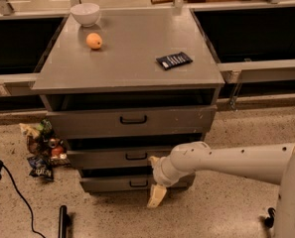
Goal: Open bottom drawer
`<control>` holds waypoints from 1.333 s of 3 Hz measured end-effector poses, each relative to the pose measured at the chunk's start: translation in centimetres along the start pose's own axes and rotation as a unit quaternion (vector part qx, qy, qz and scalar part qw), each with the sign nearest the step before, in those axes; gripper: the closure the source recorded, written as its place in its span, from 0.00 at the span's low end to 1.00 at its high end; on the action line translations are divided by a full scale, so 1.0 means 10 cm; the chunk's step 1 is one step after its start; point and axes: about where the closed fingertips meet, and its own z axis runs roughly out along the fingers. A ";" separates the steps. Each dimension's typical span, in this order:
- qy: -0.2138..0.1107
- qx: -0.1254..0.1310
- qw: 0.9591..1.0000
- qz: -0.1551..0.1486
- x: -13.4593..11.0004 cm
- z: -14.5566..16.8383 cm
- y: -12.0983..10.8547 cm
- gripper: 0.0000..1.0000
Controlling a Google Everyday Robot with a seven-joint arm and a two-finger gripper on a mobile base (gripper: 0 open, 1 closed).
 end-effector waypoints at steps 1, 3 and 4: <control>0.000 0.000 1.000 0.000 0.00 0.00 0.00 0.00; -0.032 -0.021 0.995 -0.089 0.05 0.67 0.14 0.00; -0.038 -0.038 0.993 -0.107 0.11 1.05 0.19 0.00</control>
Offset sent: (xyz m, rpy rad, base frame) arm 0.0000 0.0236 -0.0643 0.0585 -0.0923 0.2128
